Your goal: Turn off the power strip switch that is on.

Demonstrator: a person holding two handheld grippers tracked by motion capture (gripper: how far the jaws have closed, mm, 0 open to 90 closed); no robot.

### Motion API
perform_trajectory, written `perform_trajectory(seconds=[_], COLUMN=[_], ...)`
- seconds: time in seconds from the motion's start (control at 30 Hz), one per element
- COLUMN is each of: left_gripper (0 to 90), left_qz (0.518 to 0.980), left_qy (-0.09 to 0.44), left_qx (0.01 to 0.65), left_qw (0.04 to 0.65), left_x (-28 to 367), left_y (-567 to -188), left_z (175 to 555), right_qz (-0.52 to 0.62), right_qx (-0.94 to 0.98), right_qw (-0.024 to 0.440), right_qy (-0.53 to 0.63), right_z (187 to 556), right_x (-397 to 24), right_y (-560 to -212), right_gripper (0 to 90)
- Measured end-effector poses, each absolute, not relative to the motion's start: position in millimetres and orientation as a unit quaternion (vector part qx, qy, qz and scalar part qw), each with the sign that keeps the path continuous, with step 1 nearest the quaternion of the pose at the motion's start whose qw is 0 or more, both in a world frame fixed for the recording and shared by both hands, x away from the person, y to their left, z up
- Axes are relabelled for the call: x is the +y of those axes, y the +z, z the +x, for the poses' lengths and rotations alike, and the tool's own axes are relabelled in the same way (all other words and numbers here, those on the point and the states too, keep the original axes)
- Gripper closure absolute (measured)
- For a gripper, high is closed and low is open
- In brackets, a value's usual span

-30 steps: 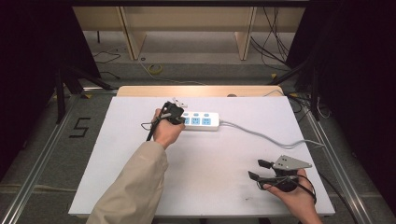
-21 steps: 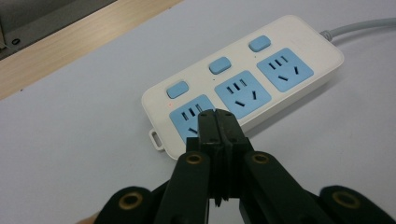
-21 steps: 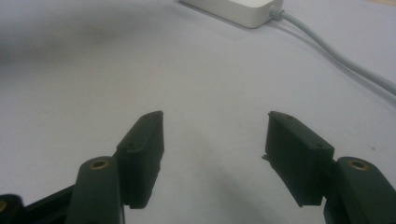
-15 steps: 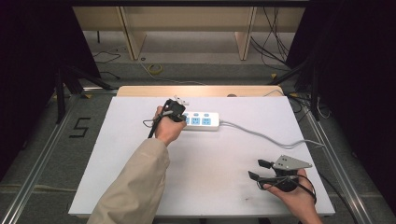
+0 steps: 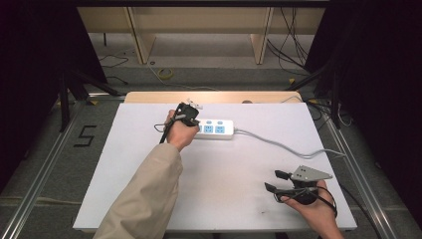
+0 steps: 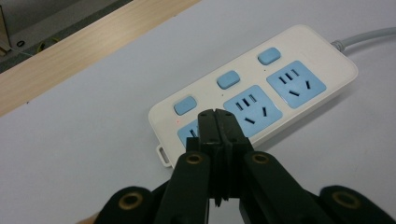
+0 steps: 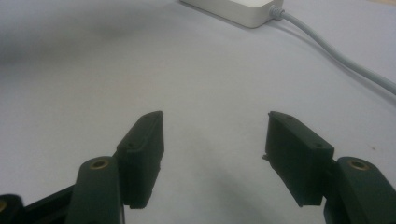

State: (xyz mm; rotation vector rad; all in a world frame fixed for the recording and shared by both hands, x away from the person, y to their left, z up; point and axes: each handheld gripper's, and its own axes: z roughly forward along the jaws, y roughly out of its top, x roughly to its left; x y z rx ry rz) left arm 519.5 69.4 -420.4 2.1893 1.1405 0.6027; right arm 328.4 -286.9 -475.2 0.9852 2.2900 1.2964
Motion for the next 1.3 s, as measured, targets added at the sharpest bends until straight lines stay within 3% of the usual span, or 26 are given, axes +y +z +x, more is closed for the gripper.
perform_trajectory(seconds=[1.3], left_gripper=[89.9], left_qz=[0.821], left_qy=[0.232], left_qx=[0.432], left_qw=[0.292], left_x=[64], left_y=[-432], left_z=[537], right_qz=[0.343], right_qx=[0.806], right_qw=[0.165], right_qy=[0.453], right_z=[329], right_x=[-287], right_y=[-476], right_gripper=[38.2])
